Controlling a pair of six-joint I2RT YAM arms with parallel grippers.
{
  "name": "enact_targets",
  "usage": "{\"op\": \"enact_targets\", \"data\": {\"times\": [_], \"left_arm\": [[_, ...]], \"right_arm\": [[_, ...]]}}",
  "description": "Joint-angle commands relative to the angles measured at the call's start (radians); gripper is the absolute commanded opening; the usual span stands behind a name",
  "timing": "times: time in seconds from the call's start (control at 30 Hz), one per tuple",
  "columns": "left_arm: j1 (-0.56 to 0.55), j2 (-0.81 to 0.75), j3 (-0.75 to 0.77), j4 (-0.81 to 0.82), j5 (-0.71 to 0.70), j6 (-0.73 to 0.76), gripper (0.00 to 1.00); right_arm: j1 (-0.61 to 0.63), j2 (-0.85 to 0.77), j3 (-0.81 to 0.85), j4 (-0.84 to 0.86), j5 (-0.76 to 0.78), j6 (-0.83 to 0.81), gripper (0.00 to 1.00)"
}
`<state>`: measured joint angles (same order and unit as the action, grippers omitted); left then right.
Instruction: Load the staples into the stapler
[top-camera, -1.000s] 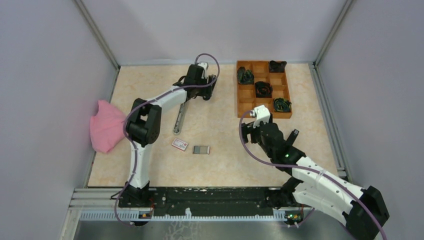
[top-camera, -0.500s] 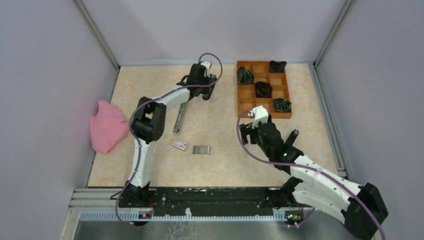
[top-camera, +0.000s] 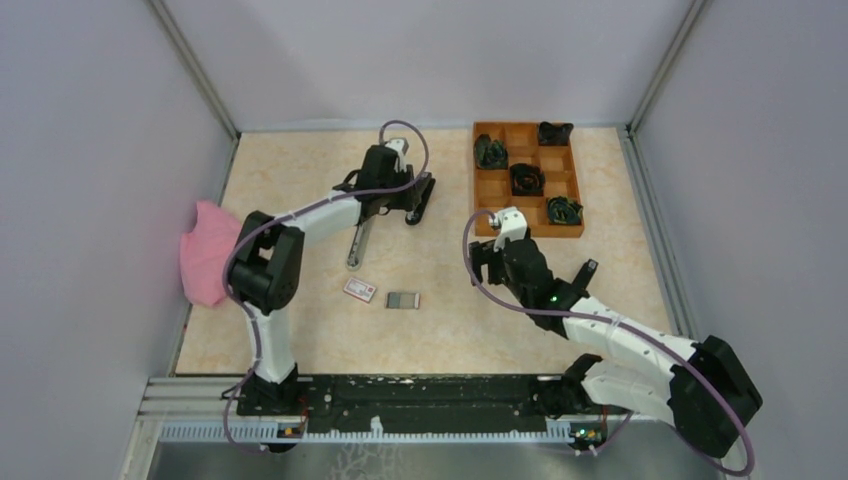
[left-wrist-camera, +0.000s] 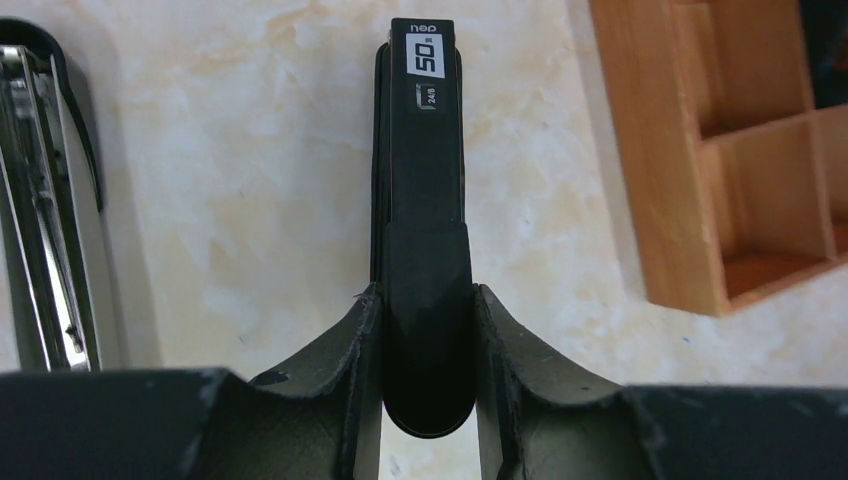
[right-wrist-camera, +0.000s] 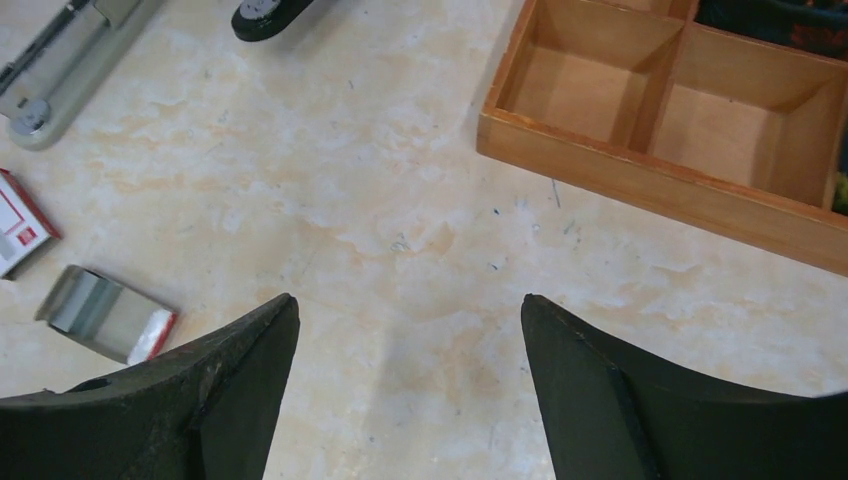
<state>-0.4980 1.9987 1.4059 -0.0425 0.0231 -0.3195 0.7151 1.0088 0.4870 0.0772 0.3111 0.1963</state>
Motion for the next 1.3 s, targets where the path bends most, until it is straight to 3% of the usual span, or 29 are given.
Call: {"op": "enact_targets", "data": {"times": [0.0, 0.53, 0.93, 1.27], "left_arm": [[-0.004, -0.168, -0.115, 0.174, 0.058, -0.143, 0.0], [-0.024, -0.504, -0.512, 0.417, 0.095, -0.508, 0.0], [-0.077, -0.574, -0.609, 0.51, 0.057, -0.582, 0.0], [-0.105, -0.59, -0.658, 0.59, 0.035, -0.623, 0.0]], "right_arm": [[-0.005, 0.047, 0.057, 0.149, -0.053, 0.115, 0.81], [-0.005, 0.247, 0.142, 0.38, -0.2, 0.323, 0.75], [-0.005, 0.384, 0.206, 0.451, -0.27, 0.392, 0.67], [-0.005, 0.468, 0.228, 0.442, -0.253, 0.449, 0.48]]}}
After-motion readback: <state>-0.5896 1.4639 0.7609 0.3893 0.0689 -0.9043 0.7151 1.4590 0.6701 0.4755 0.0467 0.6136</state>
